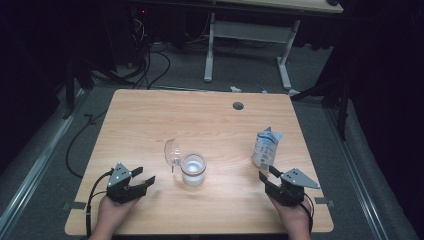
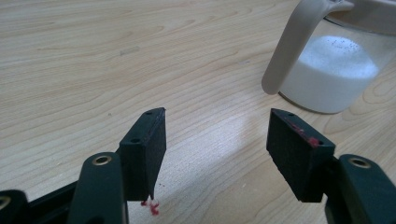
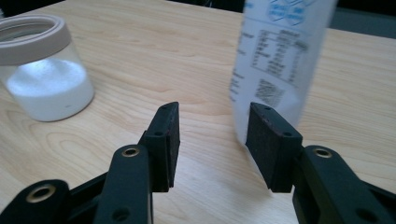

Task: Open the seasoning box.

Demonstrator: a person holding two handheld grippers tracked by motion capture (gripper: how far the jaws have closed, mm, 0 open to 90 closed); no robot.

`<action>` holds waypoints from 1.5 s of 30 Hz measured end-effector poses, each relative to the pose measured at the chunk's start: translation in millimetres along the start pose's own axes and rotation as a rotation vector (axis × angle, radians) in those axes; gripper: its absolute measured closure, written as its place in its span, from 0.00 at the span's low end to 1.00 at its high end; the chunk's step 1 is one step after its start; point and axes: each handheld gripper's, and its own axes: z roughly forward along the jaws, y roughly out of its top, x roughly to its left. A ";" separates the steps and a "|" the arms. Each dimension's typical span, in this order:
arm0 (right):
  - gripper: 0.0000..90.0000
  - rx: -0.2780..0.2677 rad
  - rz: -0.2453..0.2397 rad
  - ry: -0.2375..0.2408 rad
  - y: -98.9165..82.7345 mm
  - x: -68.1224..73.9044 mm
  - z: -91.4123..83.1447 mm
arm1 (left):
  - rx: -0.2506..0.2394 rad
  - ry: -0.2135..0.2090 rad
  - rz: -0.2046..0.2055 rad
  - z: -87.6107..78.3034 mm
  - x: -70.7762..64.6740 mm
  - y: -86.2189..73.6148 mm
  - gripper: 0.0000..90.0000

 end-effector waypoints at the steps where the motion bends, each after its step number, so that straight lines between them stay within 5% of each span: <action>1: 0.60 0.006 -0.002 0.006 -0.1 1.7 1.2 | 0.000 0.000 0.000 0.0 0.0 0.0 0.43; 19: 0.64 0.062 -0.056 0.093 8.1 41.5 45.4 | -0.015 0.026 0.008 -5.6 0.5 3.2 0.46; 22: 0.66 0.067 -0.072 0.095 10.3 48.9 51.6 | -0.007 -0.003 -0.018 -5.0 0.5 4.6 0.46; 31: 0.76 0.051 -0.105 0.130 16.9 64.9 72.1 | 0.015 0.061 -0.071 -4.2 -6.3 7.7 0.48; 34: 0.80 0.042 -0.112 0.136 21.3 68.4 75.8 | 0.013 0.067 -0.057 -6.3 -11.3 11.0 0.52; 39: 0.89 0.038 -0.054 0.185 19.9 66.7 81.5 | 0.001 0.068 -0.085 -5.7 -16.4 20.3 0.62; 45: 0.97 0.052 -0.099 0.210 17.2 74.4 84.6 | -0.029 0.069 -0.112 -3.1 -23.5 27.7 0.78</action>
